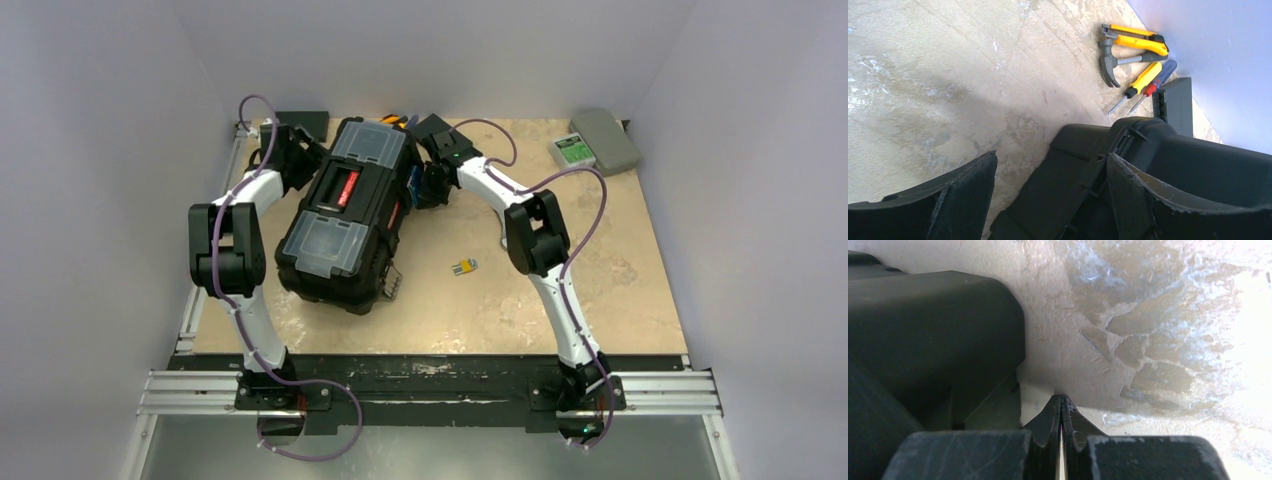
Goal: Pack the tool kit
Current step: Close the toolbox at the center of the board.
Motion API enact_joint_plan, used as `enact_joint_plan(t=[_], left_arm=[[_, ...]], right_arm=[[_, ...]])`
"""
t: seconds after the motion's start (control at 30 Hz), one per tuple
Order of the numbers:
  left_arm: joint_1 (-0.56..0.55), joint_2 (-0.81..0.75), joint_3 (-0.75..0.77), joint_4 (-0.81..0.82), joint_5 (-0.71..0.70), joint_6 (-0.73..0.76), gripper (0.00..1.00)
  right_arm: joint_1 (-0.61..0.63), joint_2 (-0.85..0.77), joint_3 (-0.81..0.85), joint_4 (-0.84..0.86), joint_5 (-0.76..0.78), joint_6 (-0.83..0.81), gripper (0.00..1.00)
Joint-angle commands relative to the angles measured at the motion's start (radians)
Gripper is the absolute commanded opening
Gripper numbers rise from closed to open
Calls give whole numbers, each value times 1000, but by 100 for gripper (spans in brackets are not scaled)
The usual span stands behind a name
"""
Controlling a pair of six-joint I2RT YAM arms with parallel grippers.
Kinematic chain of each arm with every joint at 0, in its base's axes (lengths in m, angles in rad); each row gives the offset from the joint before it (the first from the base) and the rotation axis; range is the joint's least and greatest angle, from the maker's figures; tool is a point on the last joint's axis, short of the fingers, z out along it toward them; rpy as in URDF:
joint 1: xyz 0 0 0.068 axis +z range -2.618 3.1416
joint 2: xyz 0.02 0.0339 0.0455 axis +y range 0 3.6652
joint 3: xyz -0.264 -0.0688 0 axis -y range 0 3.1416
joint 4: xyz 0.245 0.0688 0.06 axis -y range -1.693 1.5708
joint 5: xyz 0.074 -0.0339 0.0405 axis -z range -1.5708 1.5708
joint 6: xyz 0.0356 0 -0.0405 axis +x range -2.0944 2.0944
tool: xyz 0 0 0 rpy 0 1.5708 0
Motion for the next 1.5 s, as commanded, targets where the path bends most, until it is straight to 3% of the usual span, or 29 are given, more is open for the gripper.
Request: enact_joint_plan(t=[0.0, 0.3, 0.43, 0.57, 0.77, 0.97, 1.13, 1.23, 1.37, 1.47], left_arm=[[-333, 33, -56, -128, 373, 61, 78], [-173, -20, 52, -272, 318, 128, 85], [-43, -59, 165, -372, 284, 154, 93], [15, -67, 305, -490, 274, 187, 97], [38, -111, 367, -546, 225, 198, 100], [37, -201, 463, -685, 62, 255, 100], [0, -397, 383, -679, -52, 271, 100], [-99, -534, 286, -670, -144, 275, 100], [-197, -721, 137, -719, -170, 258, 100], [-211, -876, 22, -754, -191, 272, 100]], right_arm=[[174, 0, 106, 630, -241, 208, 0], [106, -319, -280, 635, -78, 136, 0], [39, -454, -446, 667, -106, 128, 0], [-15, -521, -546, 672, -205, 103, 0], [-27, -623, -662, 625, -225, -13, 0], [-27, -751, -795, 616, -261, -112, 0], [-27, -842, -921, 652, -292, -133, 0], [-24, -875, -992, 700, -328, -116, 0], [-14, -906, -1055, 720, -332, -115, 0], [-4, -938, -1094, 719, -329, -132, 0]])
